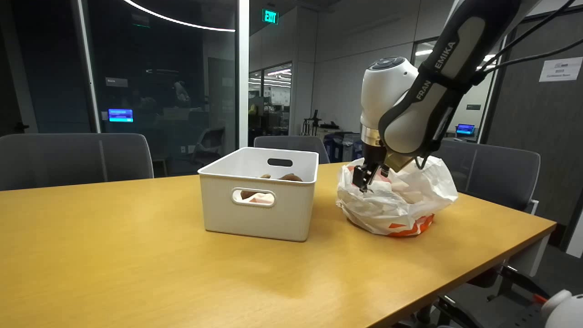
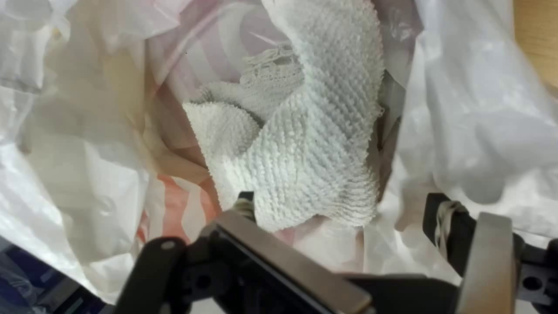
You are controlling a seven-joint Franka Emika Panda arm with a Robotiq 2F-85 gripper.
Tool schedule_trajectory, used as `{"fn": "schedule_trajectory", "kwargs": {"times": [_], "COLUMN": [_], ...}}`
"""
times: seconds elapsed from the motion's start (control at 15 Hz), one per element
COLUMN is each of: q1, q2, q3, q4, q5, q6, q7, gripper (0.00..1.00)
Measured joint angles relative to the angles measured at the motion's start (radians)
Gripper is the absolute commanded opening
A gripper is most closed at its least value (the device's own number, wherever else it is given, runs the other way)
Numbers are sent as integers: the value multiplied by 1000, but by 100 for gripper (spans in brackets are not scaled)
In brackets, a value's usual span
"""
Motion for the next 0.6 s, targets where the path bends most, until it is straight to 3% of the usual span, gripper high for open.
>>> {"fn": "schedule_trajectory", "kwargs": {"times": [0.33, 0.6], "q1": [261, 501], "q2": [-11, 43], "q3": [-214, -385], "q4": [-44, -101], "q5": [2, 40], "q6": [-31, 44], "q7": [24, 31], "gripper": [100, 100]}}
